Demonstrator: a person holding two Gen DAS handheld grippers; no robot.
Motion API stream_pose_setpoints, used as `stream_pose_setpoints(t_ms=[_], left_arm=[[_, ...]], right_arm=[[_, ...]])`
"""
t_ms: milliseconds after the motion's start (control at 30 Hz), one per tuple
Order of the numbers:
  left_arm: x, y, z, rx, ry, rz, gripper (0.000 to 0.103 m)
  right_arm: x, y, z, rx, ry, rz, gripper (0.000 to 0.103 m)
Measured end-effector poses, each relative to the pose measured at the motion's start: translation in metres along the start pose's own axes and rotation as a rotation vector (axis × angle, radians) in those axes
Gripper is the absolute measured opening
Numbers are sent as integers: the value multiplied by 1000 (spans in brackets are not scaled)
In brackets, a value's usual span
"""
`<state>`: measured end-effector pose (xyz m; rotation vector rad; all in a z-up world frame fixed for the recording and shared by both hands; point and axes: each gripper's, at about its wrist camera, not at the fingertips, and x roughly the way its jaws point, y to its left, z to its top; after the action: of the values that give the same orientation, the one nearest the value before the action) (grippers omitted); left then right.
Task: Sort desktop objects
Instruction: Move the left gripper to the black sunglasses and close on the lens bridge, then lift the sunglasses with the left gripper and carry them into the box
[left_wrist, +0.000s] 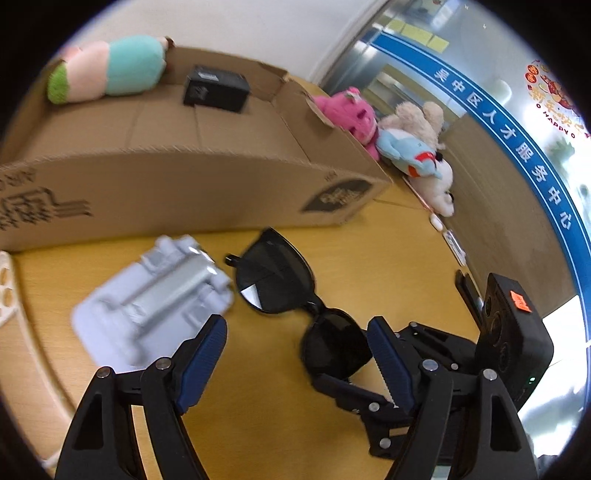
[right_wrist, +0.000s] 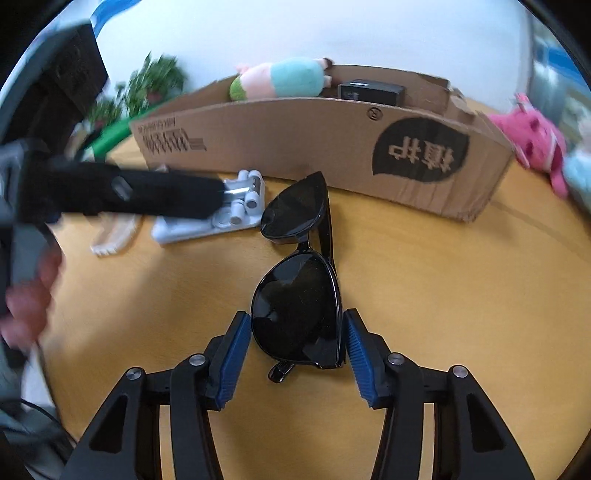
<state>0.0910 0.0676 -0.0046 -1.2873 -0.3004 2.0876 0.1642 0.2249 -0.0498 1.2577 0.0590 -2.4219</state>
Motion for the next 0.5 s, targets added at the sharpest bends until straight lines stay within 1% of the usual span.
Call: stream_pose_setpoints(t_ms=[67, 133, 167, 200, 233, 267, 300, 500], left_arm=[[12, -3, -2, -6, 31, -26, 74], [25, -5, -5, -21, 73, -50, 61], [29, -5, -6, -28, 88, -57, 57], [34, -6, -8, -34, 104, -62, 50], [39, -7, -10, -39, 119, -68, 47], [42, -7, -11, -45, 123, -88, 47], [43, -8, -12, -51, 121, -108, 45], [35, -20, -11, -4, 81, -84, 44]], right_arm=[[-4, -4, -5, 67, -23, 20, 50], [-7, -7, -8, 120, -45, 36, 50], [-7, -9, -9, 144, -54, 47, 50], [-8, -10, -10, 162, -61, 62, 49], [-9, -11, -12, 177, -66, 82, 49], [-10, -10, -13, 183, -68, 95, 49], [-10, -8, -13, 183, -68, 102, 49], [-16, 1, -12, 181, -96, 94, 49]])
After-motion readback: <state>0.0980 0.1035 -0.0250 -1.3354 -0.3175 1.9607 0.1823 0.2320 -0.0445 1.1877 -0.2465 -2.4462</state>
